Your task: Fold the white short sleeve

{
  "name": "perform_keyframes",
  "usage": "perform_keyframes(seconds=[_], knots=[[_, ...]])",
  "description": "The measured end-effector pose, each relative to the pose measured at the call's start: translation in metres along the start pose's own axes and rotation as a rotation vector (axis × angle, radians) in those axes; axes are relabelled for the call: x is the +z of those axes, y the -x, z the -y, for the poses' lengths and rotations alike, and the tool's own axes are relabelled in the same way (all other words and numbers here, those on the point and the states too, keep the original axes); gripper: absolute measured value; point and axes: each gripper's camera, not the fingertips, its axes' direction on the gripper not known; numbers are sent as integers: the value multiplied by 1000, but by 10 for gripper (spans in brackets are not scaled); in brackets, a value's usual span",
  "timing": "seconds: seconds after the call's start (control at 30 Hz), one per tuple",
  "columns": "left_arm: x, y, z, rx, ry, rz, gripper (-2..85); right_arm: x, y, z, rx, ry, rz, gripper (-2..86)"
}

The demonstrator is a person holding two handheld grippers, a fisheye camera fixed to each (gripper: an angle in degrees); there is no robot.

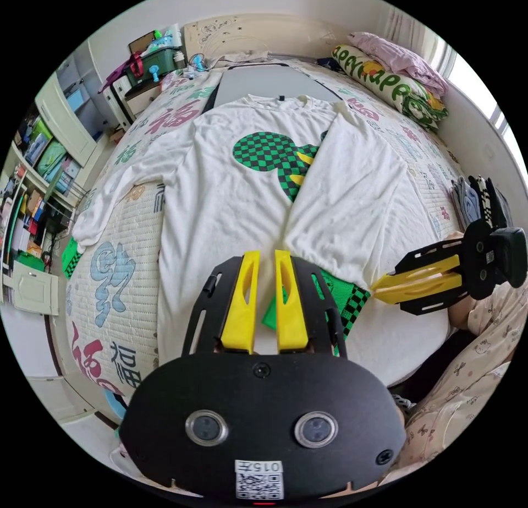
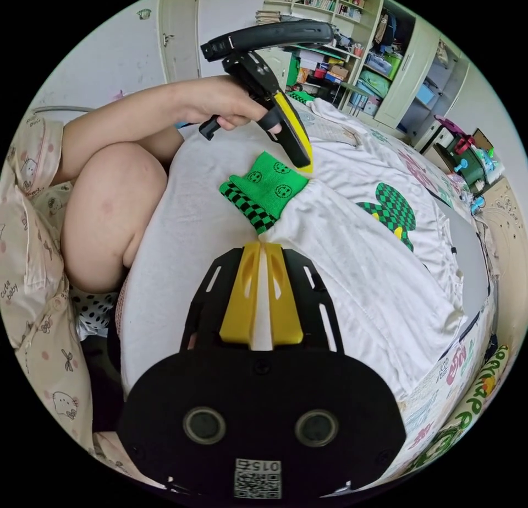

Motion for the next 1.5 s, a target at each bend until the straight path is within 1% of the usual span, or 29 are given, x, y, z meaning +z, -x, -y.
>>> perform_keyframes(seconds=[0.07, 0.13, 0.17, 0.2, 0.27, 0.3, 0.33, 0.37, 0.4, 0.47, 0.5, 0.53, 0.57, 0.67, 0.77, 0.83, 0.9, 0.93, 0.97, 1.03, 1.1, 1.17, 1.27, 1.3, 1.33, 1.37, 1.43, 1.47, 1.5], knots=[[-3, 17, -22, -29, -14, 35, 33, -8, -15, 0, 21, -10, 15, -1], [-5, 31, -37, -52, -36, 25, 38, -22, -34, 1, 81, -68, 32, 0], [-6, 37, -43, -64, -47, 10, 40, -33, -46, 4, 140, -127, 37, 1], [-8, 52, -55, -104, -82, -52, 48, -43, -54, 8, 191, -189, 41, 1], [-14, 100, -87, -233, -208, -227, 66, -49, -56, 19, 205, -254, 40, 0], [-15, 116, -97, -276, -242, -259, 70, -46, -54, 29, 187, -260, 41, -1], [-18, 152, -118, -383, -312, -301, 77, -43, -53, 35, 178, -250, 42, -2], [-20, 171, -130, -440, -348, -313, 80, -35, -52, 48, 163, -216, 44, -4], [-24, 210, -155, -547, -420, -320, 87, -28, -52, 60, 151, -182, 39, -7], [-33, 285, -203, -732, -511, -226, 98, -22, -53, 75, 140, -152, 17, -9], [-35, 304, -215, -778, -530, -205, 102, -21, -56, 85, 140, -132, 3, -10], [-34, 345, -236, -866, -569, -194, 112, -22, -58, 90, 139, -124, -2, -10], [-29, 384, -254, -950, -588, -206, 123, -24, -62, 97, 138, -115, -7, -10], [-3, 464, -286, -1128, -608, -245, 152, -30, -81, 117, 166, -93, 10, -10], [25, 512, -292, -1203, -611, -272, 148, -35, -98, 142, 174, -50, 27, -10], [30, 524, -288, -1216, -686, -266, 135, -44, -105, 155, 171, -54, 22, -10], [32, 533, -272, -1203, -689, -220, 123, -57, -119, 171, 178, -56, 35, -10], [30, 538, -256, -1186, -661, -166, 108, -61, -123, 175, 180, -57, 40, -10], [27, 542, -240, -1184, -622, -120, 75, -68, -132, 183, 184, -58, 50, -10], [11, 546, -211, -1157, -546, -93, 37, -80, -143, 195, 188, -60, 57, -10], [-28, 533, -178, -1058, -604, -45, 19, -99, -156, 211, 188, -66, 55, -9], [-78, 505, -135, -914, -655, 1, 12, -117, -166, 222, 187, -85, 50, -9], [-180, 405, -44, -559, -728, 82, 7, -158, -189, 232, 204, -160, 59, -4], [-195, 383, -30, -496, -742, 89, 7, -177, -201, 234, 217, -192, 75, 3], [-222, 336, -6, -367, -769, 93, 7, -188, -208, 234, 228, -209, 81, 6], [-234, 311, 5, -303, -780, 92, 7, -213, -224, 234, 261, -252, 91, 27], [-262, 203, 42, -47, -787, 67, 7, -255, -252, 227, 319, -343, 105, 57], [-264, 145, 55, 82, -767, 40, 7, -283, -273, 216, 369, -416, 128, 75], [-261, 115, 61, 146, -748, 24, 7, -309, -299, 202, 439, -494, 161, 92]])
